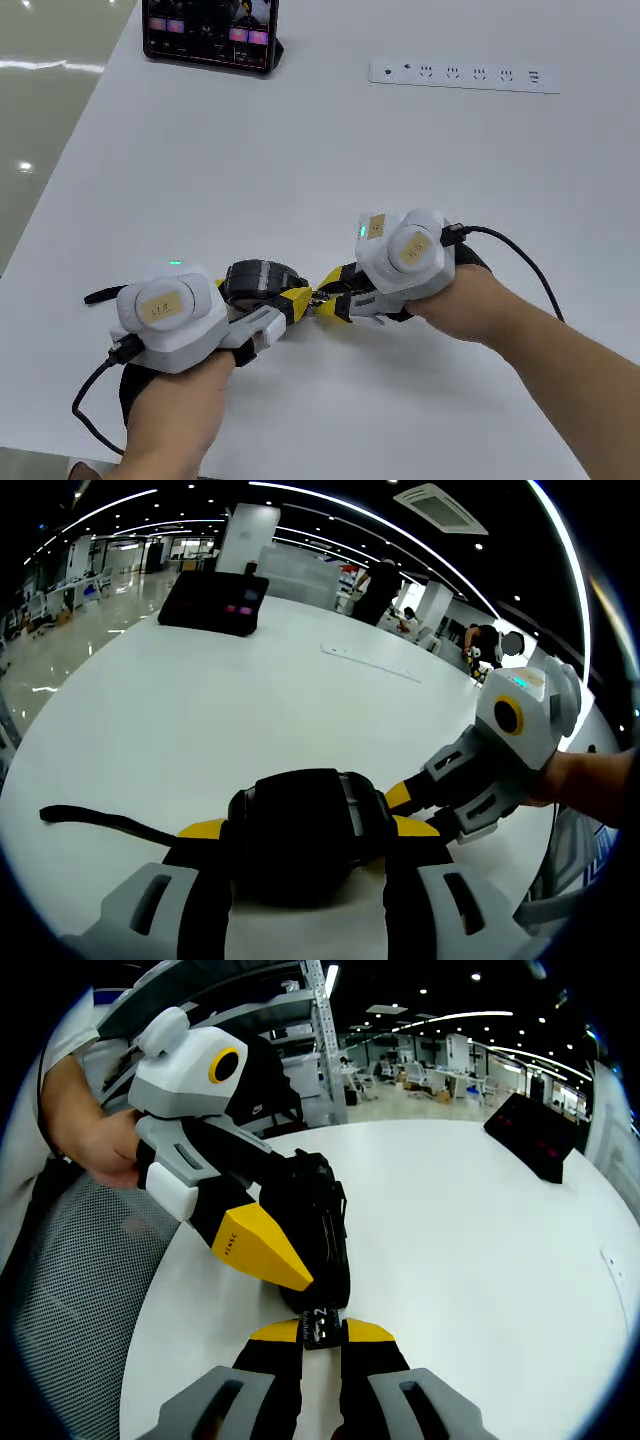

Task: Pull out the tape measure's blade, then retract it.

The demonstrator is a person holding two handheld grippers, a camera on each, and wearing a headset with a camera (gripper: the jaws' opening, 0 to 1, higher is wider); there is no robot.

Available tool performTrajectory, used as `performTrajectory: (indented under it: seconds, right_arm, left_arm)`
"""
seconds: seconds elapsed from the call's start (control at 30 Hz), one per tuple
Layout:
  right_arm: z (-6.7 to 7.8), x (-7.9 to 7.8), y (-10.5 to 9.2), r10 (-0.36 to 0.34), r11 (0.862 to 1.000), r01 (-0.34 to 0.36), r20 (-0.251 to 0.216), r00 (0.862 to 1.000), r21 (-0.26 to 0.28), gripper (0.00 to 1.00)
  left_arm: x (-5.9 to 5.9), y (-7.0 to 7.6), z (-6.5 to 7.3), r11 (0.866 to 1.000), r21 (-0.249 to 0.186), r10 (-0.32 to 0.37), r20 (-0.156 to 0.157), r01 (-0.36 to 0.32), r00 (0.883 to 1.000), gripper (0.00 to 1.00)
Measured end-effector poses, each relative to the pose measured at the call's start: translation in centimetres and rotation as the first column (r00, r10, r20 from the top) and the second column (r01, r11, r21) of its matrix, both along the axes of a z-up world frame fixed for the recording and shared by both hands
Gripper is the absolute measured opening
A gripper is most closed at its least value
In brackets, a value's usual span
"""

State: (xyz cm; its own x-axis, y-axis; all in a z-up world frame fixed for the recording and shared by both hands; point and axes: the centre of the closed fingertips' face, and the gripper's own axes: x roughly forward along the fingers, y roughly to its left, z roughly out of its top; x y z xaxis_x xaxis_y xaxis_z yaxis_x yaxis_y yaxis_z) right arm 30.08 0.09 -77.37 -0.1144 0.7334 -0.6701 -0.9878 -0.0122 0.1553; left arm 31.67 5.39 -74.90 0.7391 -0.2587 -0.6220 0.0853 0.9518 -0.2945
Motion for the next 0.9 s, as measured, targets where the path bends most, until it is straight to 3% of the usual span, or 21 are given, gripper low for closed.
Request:
performTrajectory:
  seconds: [0.9]
  right_arm:
    - [-0.14,-0.16,0.58,-0.011,1.000,0.011,0.005,1.000,0.012,0.12]
  left_arm:
    - [0.11,-0.05,0.03,1.000,0.009,-0.013,0.008,0.013,1.000,0.60]
